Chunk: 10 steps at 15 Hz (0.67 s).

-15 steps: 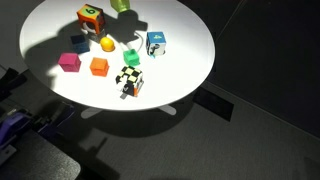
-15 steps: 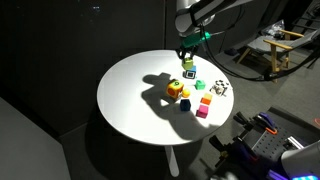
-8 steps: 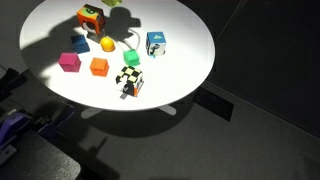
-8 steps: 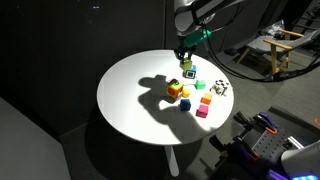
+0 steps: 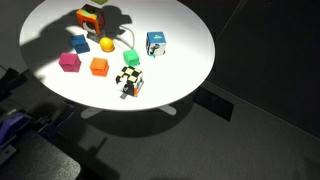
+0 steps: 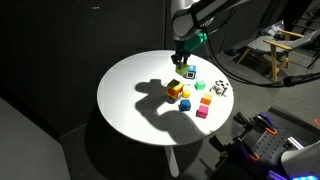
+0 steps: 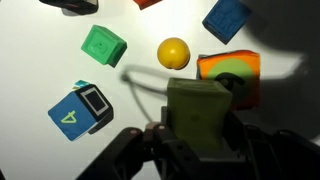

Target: Put the yellow block on top of the square plush toy on the left

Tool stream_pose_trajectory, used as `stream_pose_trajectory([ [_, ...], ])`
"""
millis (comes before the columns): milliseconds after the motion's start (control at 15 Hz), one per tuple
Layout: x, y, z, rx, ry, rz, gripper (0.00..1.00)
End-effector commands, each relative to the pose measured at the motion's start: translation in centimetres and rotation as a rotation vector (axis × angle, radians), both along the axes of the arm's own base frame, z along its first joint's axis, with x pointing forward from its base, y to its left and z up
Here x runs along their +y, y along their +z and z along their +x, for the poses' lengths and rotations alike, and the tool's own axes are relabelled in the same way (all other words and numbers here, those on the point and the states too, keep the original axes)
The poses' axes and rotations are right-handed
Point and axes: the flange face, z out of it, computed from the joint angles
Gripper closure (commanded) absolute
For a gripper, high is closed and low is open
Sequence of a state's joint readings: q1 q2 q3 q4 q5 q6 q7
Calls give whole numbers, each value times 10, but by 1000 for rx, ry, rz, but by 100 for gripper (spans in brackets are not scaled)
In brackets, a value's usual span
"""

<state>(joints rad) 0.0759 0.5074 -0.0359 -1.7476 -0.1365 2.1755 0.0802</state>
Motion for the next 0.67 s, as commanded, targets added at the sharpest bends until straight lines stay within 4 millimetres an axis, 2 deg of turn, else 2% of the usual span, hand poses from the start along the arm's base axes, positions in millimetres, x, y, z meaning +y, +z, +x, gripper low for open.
stream_pose_trajectory([
  [0,10,5,-13,-6,80,-8,73],
  [600,29,-13,-27,15,162,-12,73],
])
